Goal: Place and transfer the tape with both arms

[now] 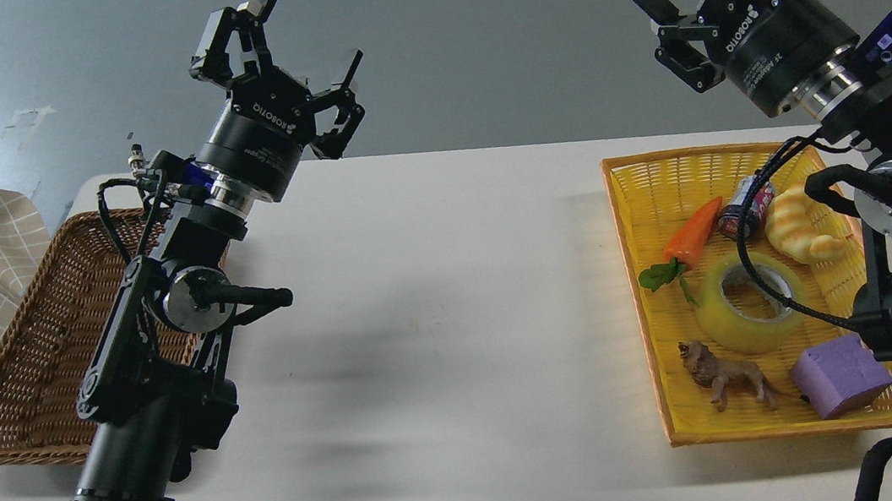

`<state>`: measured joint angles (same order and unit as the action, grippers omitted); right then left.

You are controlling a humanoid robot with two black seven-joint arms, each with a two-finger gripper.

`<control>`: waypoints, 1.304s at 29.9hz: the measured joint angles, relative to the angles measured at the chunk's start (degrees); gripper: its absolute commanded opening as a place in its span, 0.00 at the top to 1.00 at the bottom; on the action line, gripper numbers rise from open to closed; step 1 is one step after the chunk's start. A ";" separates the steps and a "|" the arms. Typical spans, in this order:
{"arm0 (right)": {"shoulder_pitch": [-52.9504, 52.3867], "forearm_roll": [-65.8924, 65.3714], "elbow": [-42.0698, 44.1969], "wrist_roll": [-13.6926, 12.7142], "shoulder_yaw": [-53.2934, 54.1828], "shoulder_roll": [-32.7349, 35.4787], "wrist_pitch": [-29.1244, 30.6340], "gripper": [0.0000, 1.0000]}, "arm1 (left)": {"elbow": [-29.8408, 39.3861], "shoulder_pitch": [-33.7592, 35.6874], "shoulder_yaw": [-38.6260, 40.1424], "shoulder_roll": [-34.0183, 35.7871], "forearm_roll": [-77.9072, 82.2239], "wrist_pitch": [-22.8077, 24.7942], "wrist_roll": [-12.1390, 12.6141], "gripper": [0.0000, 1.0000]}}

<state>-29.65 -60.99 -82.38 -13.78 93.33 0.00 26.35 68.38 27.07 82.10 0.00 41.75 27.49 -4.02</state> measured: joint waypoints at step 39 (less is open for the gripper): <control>0.46 0.03 0.21 -0.02 -0.45 0.00 0.19 0.00 | -0.17 -0.08 0.07 0.00 -0.79 -0.07 -0.38 0.02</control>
<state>-29.19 -60.96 -82.17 -13.81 92.88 0.00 26.54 68.21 26.98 82.17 0.00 40.95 27.42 -4.39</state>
